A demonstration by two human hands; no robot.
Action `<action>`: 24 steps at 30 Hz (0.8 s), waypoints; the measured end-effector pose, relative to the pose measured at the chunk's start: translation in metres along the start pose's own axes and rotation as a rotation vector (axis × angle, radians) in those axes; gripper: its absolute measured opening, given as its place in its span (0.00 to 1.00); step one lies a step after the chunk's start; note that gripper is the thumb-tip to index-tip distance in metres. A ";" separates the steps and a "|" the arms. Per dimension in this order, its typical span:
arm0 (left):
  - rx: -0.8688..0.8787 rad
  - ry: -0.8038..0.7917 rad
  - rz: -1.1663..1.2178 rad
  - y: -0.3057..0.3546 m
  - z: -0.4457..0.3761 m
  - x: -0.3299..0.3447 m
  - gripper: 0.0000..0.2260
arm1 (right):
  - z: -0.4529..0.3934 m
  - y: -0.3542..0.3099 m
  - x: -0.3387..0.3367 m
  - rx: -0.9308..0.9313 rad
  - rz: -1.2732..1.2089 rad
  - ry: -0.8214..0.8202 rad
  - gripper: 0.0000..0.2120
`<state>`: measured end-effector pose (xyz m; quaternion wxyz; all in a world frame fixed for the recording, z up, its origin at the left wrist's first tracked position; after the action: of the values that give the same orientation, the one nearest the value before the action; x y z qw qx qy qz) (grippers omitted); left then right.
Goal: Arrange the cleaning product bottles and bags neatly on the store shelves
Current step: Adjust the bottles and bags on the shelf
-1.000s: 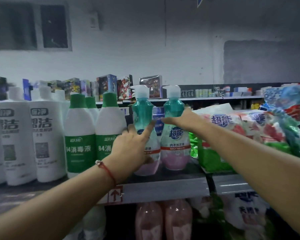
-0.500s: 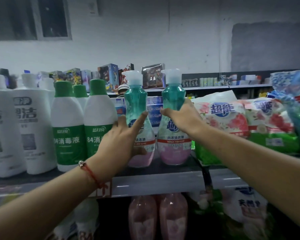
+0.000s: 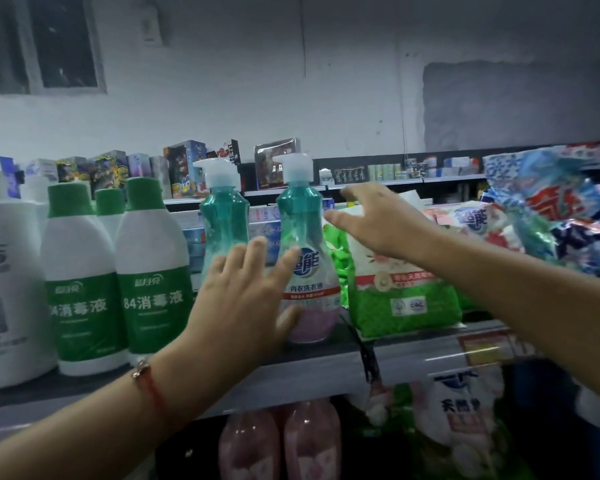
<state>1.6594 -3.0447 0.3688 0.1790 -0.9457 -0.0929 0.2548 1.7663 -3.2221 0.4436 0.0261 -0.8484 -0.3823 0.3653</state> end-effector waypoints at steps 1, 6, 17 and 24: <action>0.075 0.028 0.070 0.016 -0.006 0.002 0.34 | -0.005 0.012 -0.013 0.035 0.027 0.042 0.33; 0.374 0.013 0.260 0.102 -0.054 0.025 0.30 | -0.034 0.086 -0.031 0.516 -0.007 0.016 0.32; 0.485 -0.028 0.229 0.135 -0.075 0.103 0.30 | -0.078 0.154 -0.016 0.666 -0.466 0.111 0.03; 0.358 -0.104 0.297 0.141 -0.081 0.109 0.29 | -0.068 0.159 -0.018 0.563 -0.471 0.204 0.04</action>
<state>1.8059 -3.1683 0.3307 0.2995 -0.8876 0.0849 0.3394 1.9016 -3.3299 0.4524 0.3794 -0.7289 -0.4470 0.3536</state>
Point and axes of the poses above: each hand's wrist, its own z-axis away from the middle knuckle, its own x-axis out of the palm, y = z × x, the point moved 3 cm from there along -z, towards the middle knuckle, and after that the axes turned 9 degrees about y, right-handed, at the moved point
